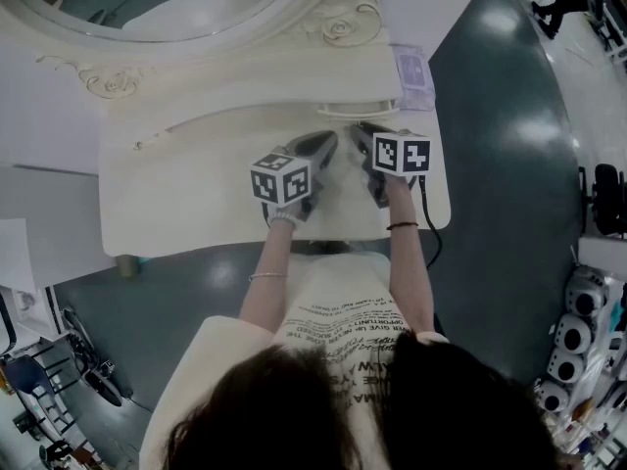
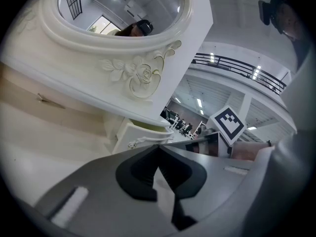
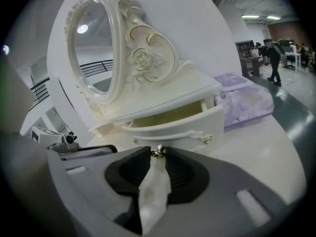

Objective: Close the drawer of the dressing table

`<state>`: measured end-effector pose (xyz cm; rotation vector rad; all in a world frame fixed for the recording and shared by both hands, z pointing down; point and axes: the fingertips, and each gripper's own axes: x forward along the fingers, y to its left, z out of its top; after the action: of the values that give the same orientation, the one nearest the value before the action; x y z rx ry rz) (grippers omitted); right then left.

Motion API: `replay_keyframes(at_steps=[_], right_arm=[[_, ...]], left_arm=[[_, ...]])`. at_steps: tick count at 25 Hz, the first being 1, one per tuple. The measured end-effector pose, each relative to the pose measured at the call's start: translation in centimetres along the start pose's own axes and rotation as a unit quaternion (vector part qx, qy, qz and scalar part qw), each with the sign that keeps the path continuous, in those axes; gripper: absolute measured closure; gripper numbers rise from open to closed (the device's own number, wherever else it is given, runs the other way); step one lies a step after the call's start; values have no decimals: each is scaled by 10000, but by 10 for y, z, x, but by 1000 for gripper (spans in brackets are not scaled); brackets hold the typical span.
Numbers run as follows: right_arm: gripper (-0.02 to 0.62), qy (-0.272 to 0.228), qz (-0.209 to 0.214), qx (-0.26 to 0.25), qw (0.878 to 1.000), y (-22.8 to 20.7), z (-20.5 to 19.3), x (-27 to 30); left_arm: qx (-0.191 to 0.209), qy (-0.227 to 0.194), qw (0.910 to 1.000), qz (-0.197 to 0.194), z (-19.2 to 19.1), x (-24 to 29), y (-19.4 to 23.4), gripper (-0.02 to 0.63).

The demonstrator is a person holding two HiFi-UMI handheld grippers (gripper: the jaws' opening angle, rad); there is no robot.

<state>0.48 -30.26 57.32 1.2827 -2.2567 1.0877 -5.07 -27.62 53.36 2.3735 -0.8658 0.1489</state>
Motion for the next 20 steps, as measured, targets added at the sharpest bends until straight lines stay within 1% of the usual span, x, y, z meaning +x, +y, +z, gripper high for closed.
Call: replay_keyframes(at_steps=[20], right_arm=[[494, -35, 21, -26, 10000, -6, 14, 10]], left_arm=[[-1, -18, 10000, 28, 7, 10, 8, 607]])
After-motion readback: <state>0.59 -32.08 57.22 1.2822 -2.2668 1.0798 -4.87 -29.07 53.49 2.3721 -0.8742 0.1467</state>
